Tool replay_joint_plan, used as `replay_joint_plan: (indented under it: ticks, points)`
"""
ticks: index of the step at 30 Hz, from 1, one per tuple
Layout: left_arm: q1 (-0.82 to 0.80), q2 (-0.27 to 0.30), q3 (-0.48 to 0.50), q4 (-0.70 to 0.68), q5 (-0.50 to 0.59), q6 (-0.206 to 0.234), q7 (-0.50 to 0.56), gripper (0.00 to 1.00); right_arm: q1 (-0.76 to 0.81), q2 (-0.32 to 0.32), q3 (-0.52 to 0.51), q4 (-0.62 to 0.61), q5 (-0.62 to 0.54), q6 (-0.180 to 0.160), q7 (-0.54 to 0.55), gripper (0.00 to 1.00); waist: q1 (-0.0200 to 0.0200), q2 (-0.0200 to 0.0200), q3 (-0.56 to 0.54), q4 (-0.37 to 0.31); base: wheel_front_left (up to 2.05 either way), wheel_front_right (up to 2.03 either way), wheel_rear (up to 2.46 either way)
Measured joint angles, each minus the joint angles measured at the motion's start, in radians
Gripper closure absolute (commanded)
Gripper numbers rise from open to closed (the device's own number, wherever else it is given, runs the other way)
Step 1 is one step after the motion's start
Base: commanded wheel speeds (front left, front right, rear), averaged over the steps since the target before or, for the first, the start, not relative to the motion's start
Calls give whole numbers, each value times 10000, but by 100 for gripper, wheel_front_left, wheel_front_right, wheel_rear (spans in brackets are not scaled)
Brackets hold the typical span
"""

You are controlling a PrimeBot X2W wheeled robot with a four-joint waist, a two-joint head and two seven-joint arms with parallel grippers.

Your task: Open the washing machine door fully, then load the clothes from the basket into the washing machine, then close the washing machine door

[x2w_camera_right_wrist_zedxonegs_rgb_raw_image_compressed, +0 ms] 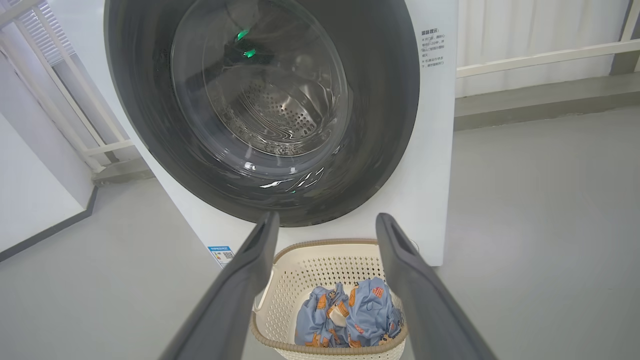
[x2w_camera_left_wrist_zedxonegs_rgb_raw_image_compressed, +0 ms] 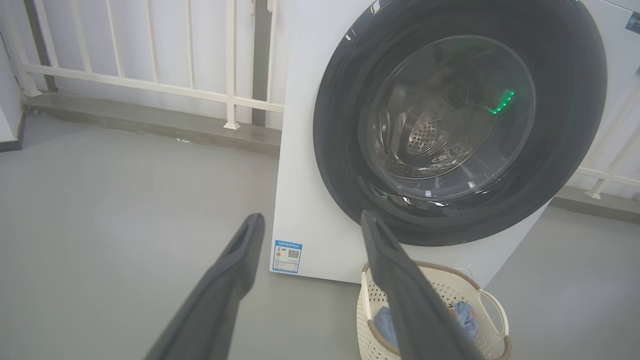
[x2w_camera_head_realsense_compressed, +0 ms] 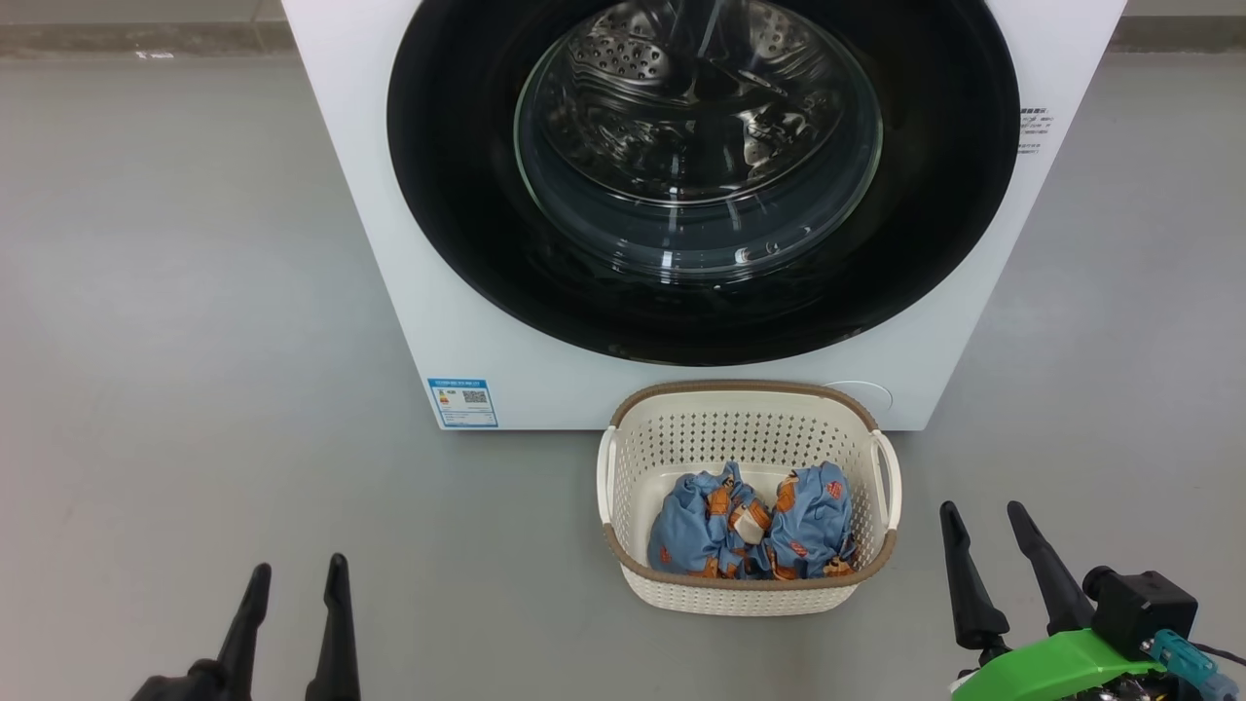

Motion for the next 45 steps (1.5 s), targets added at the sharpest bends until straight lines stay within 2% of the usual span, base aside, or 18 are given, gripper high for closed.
replay_joint_plan:
  ticks: [12, 32, 45]
  points:
    - [150, 125, 8, -61, 1289, -13, -368, 0, 45, -27, -132, -21, -1250, 0, -353, 0, 0, 0, 75, -25, 0, 0, 0]
    - [119, 128, 236, 77, 1446, -15, -370, 0, 228, -27, -439, 35, -1216, 0, -359, 0, 0, 0, 184, -221, 4, 4, -8]
    - [80, 123, 249, 59, 1601, -15, -370, 0, 221, -19, -433, 44, -1187, 0, -359, 0, 0, 0, 260, -290, 85, 85, -170]
